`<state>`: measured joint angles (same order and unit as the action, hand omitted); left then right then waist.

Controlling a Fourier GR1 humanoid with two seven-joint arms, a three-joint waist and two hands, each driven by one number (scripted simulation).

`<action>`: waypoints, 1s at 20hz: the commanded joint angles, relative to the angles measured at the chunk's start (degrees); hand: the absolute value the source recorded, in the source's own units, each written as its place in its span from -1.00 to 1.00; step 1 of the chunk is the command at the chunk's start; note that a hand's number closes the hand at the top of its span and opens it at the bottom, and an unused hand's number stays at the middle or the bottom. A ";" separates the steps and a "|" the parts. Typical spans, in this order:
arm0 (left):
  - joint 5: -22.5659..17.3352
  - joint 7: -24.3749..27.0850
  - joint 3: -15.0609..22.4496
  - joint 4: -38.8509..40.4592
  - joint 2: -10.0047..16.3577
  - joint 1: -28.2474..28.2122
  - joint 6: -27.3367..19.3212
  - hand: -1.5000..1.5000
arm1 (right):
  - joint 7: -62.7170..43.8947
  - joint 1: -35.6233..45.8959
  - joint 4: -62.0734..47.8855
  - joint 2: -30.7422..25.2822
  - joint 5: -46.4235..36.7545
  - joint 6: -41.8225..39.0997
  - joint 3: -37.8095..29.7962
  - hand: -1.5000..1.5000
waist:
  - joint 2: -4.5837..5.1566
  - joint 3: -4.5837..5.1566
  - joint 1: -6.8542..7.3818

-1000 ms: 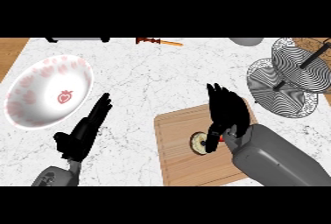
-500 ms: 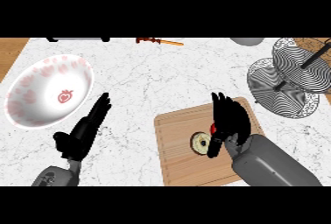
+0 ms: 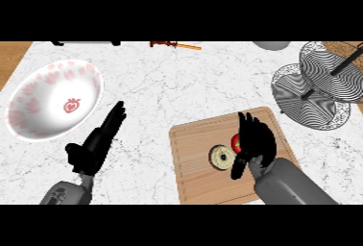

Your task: Pick the tomato from the cutting board and place it in the tiered basket

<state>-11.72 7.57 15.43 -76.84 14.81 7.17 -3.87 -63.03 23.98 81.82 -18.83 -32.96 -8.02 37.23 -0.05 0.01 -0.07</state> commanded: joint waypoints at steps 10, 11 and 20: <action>3.38 -1.33 -4.67 -1.03 -2.34 -1.20 4.42 0.00 | 5.96 -3.06 -7.49 9.40 -10.02 -0.94 -8.56 1.00 | 0.05 -0.01 0.23; 2.00 -6.17 -4.24 -5.94 -0.23 -0.57 3.84 0.00 | 11.22 -6.95 -3.80 4.14 -8.13 3.72 -8.87 1.00 | -0.03 -0.04 0.16; 7.16 -0.87 -5.77 1.94 -6.08 2.32 2.68 0.00 | 16.42 -1.31 -12.62 12.61 -17.48 6.54 -10.80 1.00 | 0.10 -0.01 0.17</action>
<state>-6.97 6.22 9.94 -77.60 11.52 6.70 0.52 -48.05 20.23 72.63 -9.55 -48.00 -2.17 27.76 -0.12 0.13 0.07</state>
